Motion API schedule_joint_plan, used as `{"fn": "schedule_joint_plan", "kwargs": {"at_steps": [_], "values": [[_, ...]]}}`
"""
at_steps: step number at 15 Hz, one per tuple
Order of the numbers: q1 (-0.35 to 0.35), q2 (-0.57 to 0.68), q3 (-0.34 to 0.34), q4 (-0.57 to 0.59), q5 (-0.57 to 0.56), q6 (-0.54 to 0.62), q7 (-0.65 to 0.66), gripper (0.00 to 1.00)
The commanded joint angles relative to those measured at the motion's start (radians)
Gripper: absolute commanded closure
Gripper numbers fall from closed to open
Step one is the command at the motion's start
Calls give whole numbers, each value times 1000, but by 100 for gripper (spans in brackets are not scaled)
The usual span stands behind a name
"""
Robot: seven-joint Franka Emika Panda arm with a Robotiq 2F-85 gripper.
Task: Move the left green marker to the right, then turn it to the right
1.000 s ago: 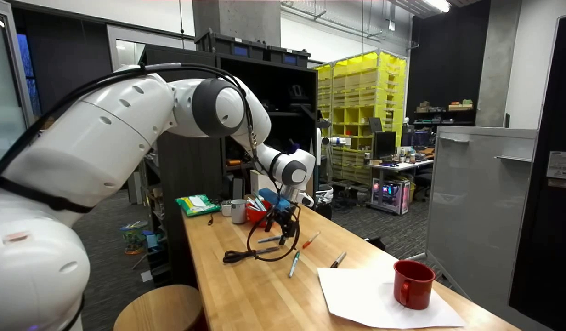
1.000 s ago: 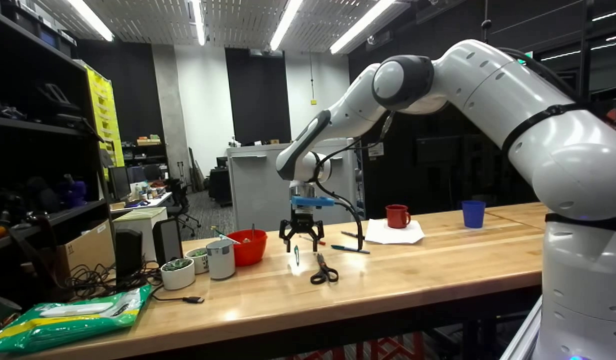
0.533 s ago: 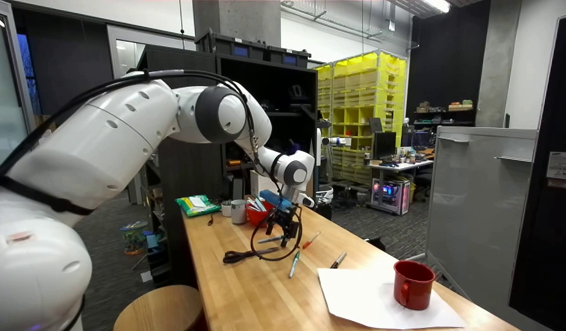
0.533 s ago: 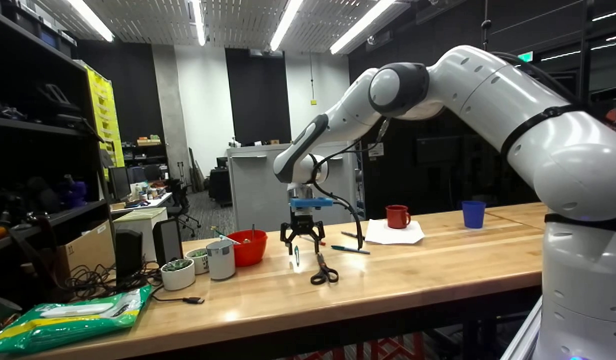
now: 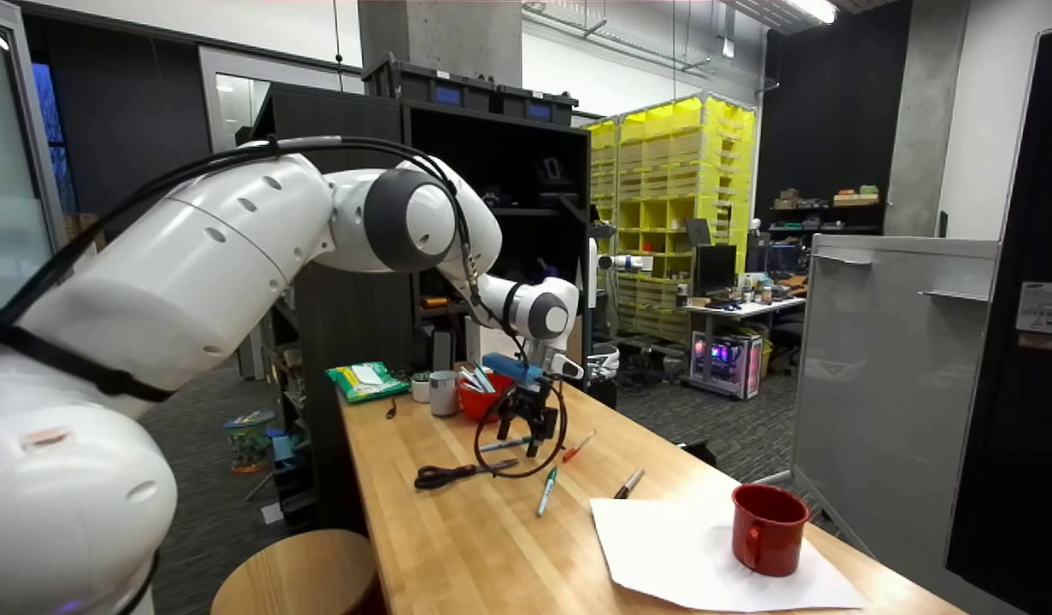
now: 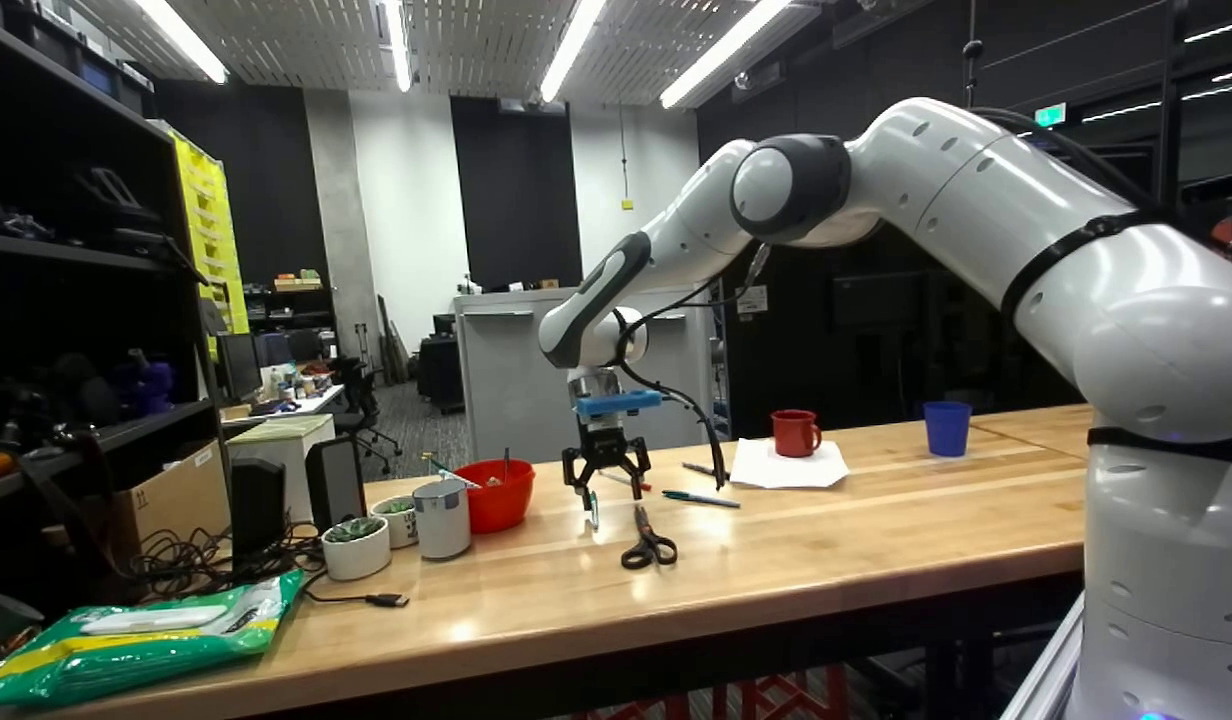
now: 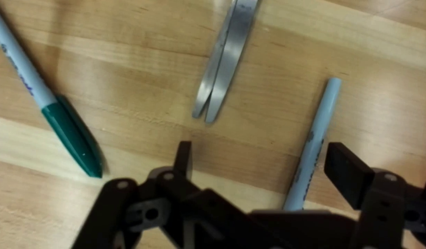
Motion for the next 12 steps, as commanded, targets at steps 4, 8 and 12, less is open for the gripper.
{"fn": "schedule_joint_plan", "kwargs": {"at_steps": [4, 8, 12], "values": [[7, 25, 1, 56, -1, -31, 4, 52], [5, 29, 3, 65, 2, -35, 1, 83], [1, 26, 5, 60, 6, -24, -6, 100]]}}
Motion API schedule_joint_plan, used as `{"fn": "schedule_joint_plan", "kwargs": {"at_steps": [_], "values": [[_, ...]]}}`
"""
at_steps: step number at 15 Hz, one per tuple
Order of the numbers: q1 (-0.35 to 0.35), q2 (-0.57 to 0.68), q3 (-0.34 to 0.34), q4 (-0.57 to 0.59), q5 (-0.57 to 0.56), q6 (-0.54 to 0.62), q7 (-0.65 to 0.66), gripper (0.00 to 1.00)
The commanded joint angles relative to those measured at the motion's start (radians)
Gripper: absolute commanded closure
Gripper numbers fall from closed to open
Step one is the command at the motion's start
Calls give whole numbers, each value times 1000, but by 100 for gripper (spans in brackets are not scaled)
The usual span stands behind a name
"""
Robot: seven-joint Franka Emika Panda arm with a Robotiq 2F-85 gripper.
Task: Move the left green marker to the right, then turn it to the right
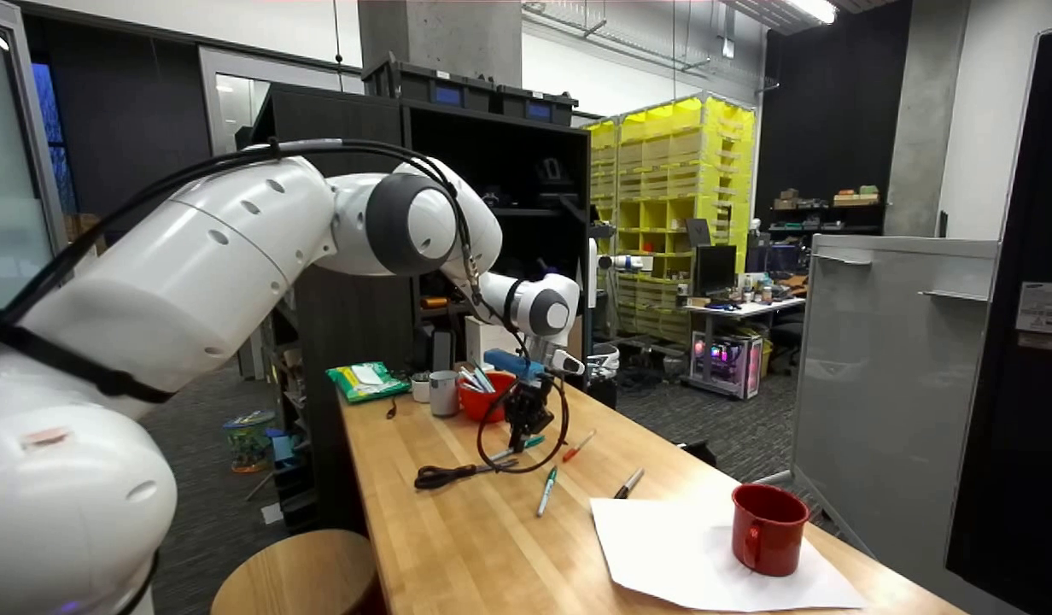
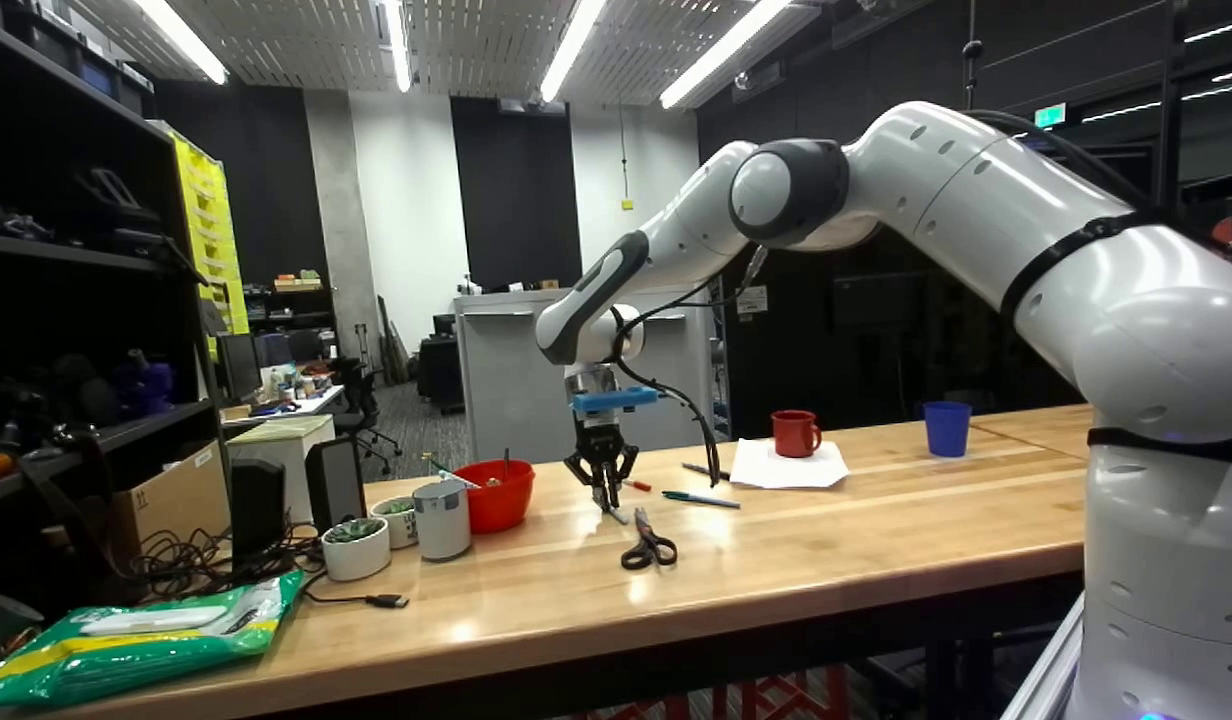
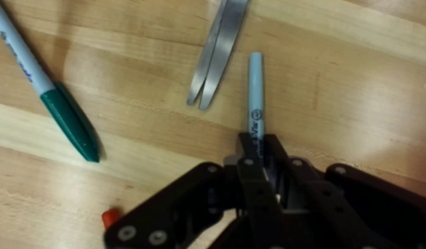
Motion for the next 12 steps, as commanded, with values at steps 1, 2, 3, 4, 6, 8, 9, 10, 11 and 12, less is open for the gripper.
{"fn": "schedule_joint_plan", "kwargs": {"at_steps": [1, 2, 3, 4, 6, 8, 9, 10, 11, 12], "values": [[-1, 7, 5, 15, 7, 4, -9, 97], [0, -2, 4, 6, 6, 18, -10, 97], [1, -18, 4, -10, 6, 42, -12, 97], [-1, -31, 5, -22, 8, 67, -15, 97], [-3, -74, 6, -61, 14, 133, -16, 97], [-2, -130, 4, -111, 14, 210, -14, 97], [-2, -154, 4, -134, 14, 242, -13, 97], [-3, -192, 3, -171, 19, 259, -1, 97], [-9, -223, 3, -205, 27, 280, 2, 97], [-17, -271, 1, -255, 42, 294, 10, 97]]}}
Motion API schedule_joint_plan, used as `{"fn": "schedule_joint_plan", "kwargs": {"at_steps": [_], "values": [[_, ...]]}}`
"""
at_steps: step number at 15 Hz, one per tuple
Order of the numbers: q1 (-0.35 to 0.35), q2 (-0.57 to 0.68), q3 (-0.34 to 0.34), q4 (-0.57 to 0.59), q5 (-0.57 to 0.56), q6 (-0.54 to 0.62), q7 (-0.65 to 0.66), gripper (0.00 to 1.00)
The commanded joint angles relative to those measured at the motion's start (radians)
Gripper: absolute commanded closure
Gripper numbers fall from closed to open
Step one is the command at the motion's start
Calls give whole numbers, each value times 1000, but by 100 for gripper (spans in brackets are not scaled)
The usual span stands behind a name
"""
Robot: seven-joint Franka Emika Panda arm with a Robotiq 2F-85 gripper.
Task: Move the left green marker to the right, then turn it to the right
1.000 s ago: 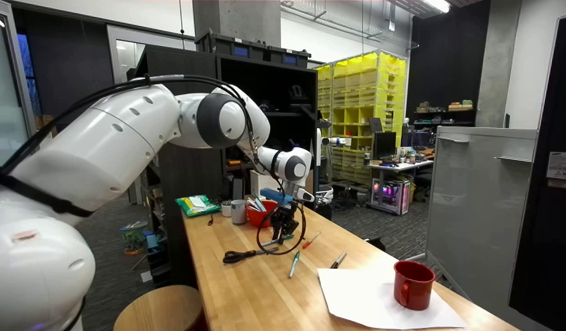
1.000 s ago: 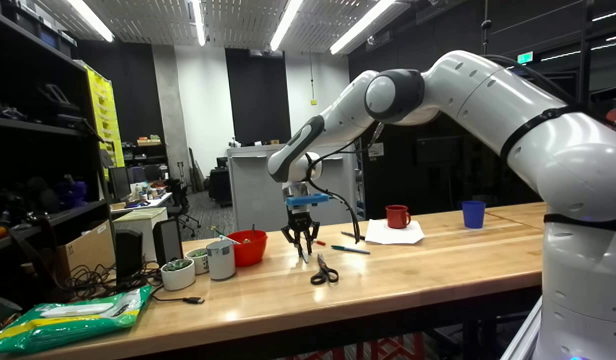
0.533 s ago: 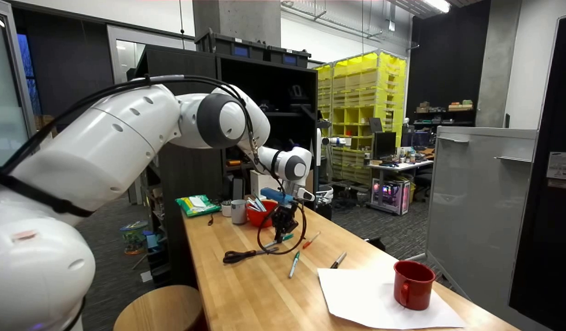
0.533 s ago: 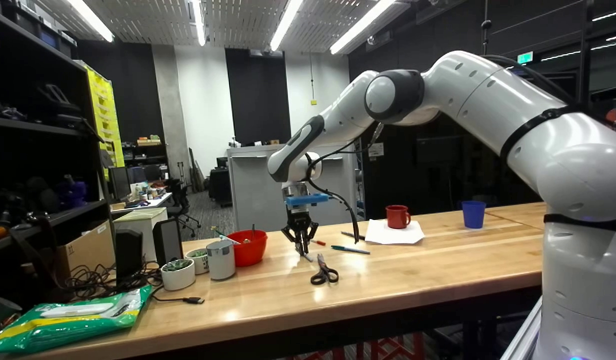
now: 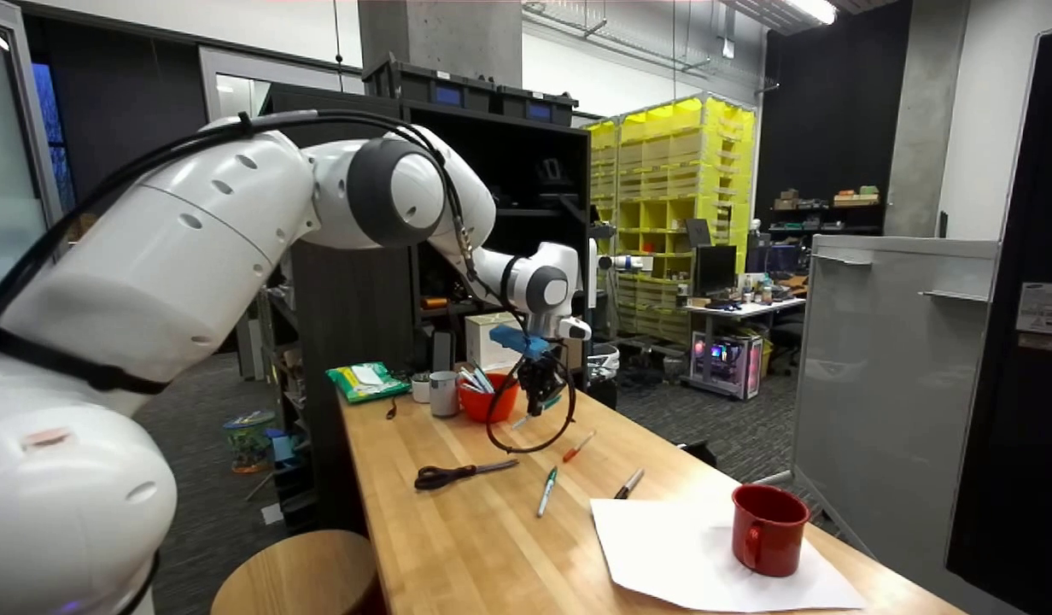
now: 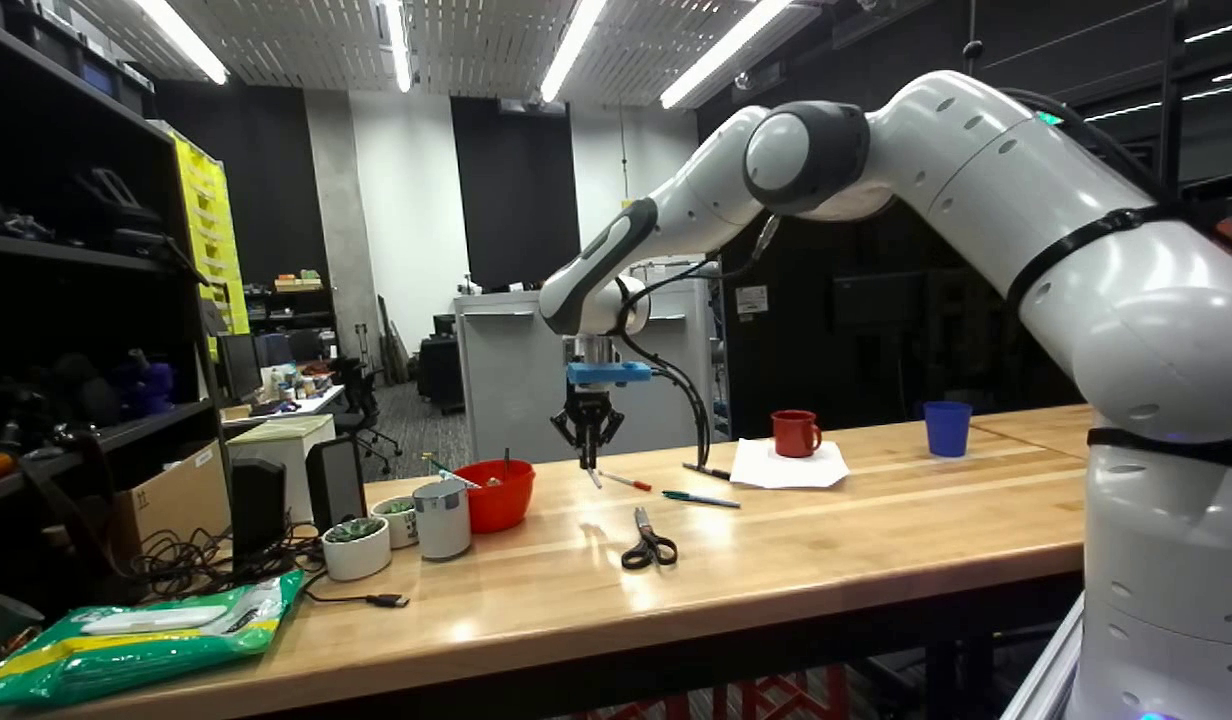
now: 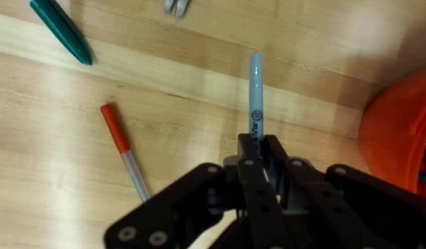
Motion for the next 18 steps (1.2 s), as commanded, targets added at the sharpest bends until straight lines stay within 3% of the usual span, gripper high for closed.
{"fn": "schedule_joint_plan", "kwargs": {"at_steps": [1, 13, 18], "values": [[-20, -197, -2, -225, 47, 70, 19, 97], [-107, -703, -110, -832, 73, 188, 123, 97], [-156, -837, -142, -1049, 110, 267, 105, 97]]}}
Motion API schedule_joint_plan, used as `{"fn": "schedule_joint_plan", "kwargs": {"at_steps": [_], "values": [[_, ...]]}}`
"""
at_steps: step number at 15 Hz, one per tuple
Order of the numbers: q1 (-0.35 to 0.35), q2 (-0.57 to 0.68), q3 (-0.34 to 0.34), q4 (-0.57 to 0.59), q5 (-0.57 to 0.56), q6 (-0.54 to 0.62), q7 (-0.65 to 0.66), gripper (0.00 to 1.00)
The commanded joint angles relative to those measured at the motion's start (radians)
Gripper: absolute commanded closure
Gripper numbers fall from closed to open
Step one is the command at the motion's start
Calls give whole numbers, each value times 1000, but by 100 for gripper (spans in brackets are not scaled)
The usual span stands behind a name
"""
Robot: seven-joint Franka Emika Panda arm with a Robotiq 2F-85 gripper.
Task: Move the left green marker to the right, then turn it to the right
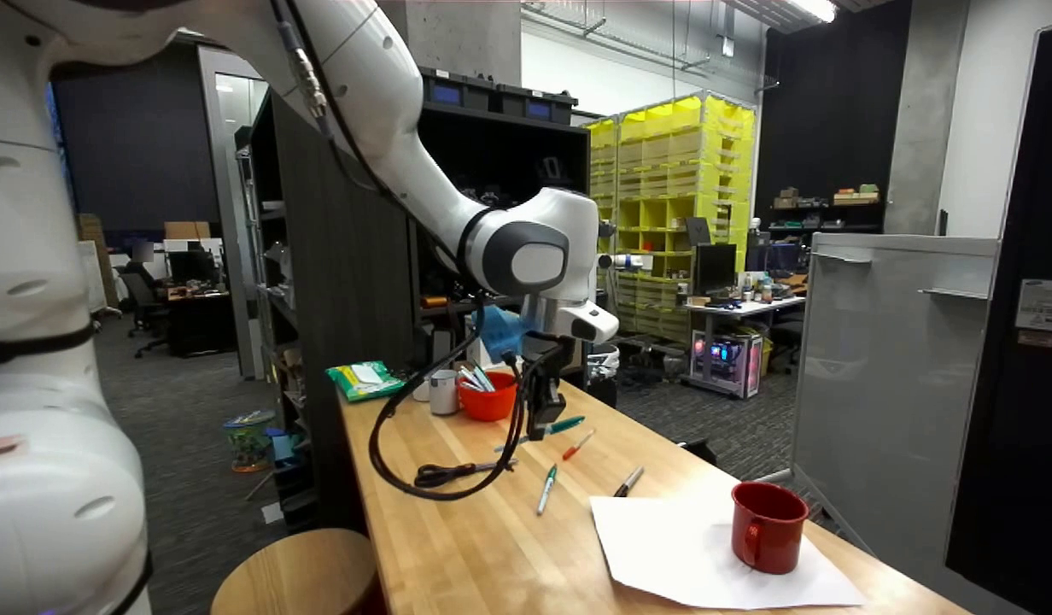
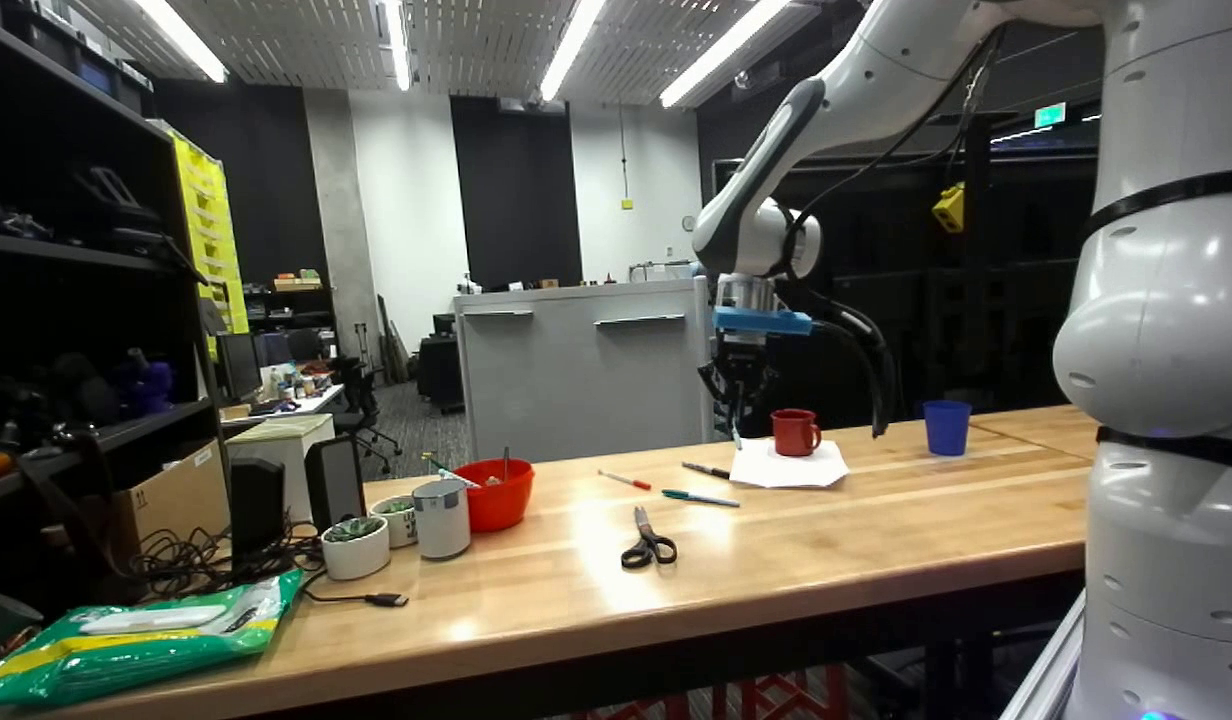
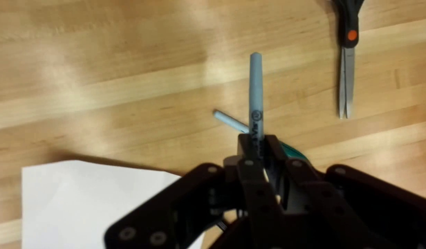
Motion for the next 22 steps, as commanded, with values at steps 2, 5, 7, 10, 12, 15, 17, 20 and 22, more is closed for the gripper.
{"fn": "schedule_joint_plan", "kwargs": {"at_steps": [2, 5, 7, 10, 12, 15, 17, 20, 22], "values": [[-33, -145, -15, -195, 57, 88, -3, 97], [-48, -177, -23, -248, 73, 123, -11, 97], [-53, -186, -27, -264, 78, 138, -18, 97], [-53, -189, -30, -274, 85, 161, -26, 97], [-55, -183, -32, -270, 83, 181, -28, 97], [-64, -152, -60, -242, 94, 197, -68, 97], [-78, -140, -83, -229, 91, 190, -91, 97], [-107, -123, -117, -218, 79, 186, -127, 97], [-123, -106, -141, -210, 86, 185, -165, 97]]}}
